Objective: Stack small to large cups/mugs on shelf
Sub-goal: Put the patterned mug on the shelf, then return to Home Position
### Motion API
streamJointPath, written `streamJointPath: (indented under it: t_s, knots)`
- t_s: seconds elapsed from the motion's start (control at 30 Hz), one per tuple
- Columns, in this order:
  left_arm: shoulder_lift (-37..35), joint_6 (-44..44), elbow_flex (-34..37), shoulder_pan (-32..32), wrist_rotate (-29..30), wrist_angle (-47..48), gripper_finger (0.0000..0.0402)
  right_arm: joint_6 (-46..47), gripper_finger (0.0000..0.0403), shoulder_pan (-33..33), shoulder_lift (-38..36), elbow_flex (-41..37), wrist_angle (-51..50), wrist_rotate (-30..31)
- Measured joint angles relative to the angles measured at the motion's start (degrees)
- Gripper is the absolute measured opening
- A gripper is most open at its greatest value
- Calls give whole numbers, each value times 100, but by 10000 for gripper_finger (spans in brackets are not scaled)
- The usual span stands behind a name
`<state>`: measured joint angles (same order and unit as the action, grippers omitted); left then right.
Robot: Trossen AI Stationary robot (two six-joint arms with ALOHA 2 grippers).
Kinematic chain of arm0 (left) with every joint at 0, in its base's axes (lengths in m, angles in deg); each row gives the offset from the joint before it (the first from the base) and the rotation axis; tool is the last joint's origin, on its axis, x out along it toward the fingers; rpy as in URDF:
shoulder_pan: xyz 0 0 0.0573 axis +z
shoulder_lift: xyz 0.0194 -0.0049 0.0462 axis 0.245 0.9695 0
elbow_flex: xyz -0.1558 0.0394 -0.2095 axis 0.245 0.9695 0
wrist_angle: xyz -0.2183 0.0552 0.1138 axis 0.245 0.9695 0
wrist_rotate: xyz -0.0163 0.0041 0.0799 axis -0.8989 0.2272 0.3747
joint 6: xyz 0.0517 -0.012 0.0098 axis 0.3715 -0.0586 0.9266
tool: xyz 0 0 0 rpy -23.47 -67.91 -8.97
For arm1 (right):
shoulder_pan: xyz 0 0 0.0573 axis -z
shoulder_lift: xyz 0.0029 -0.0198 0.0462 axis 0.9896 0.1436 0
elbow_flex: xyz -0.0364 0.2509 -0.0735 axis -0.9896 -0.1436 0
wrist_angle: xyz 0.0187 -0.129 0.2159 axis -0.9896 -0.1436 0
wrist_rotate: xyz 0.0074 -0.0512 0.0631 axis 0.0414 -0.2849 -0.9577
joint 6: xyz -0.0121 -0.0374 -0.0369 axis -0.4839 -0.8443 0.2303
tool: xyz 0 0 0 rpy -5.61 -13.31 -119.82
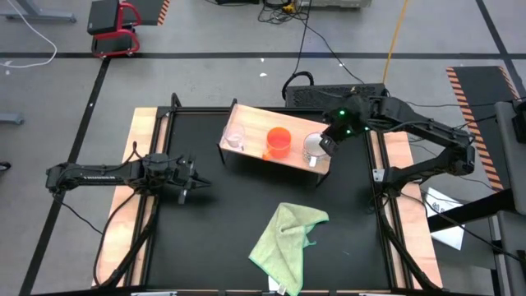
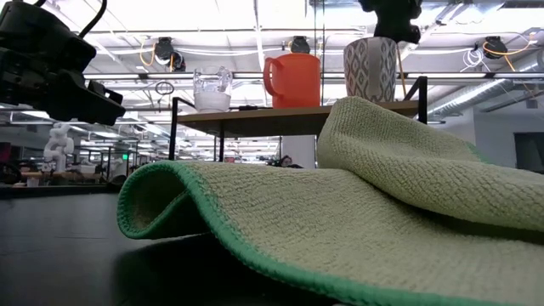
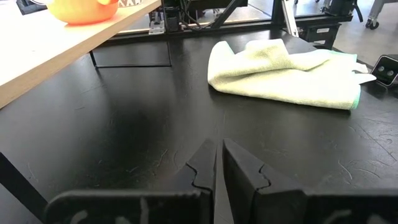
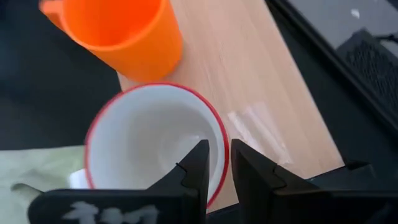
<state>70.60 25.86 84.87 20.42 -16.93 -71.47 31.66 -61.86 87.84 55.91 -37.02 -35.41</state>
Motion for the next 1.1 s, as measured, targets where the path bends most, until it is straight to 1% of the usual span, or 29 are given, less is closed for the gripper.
streamJointPath:
  t_s: [0.23, 0.33, 0.47, 0.57, 0.67, 0.73, 0.97, 1.1]
  knots:
    - [-1, 0, -1, -1, 1, -1, 31, 30, 59, 0, -589, 0, 179, 0]
    - [-1, 0, -1, -2, 1, 0, 31, -137, 59, -30, -885, 1, 164, 0]
    - [0, -2, 0, 0, 1, 4, 31, -503, 56, -275, -1292, -83, 118, 15]
    - [0, 0, -1, -1, 1, 3, 31, -599, 41, -478, -1648, -364, 424, 24]
    - [0, 0, 0, 0, 1, 2, 31, -737, 13, -751, -2103, -845, 818, 39]
    - [0, -2, 0, 1, 1, 3, 31, -747, 4, -950, -2440, -1255, 1164, 23]
    - [-1, -94, 1, 0, 1, 12, 31, -135, 1, -1648, -3571, -2979, 2034, -1]
    - [0, -41, 0, 0, -1, 37, 31, 91, 0, -2017, -3987, -4001, 2801, -2]
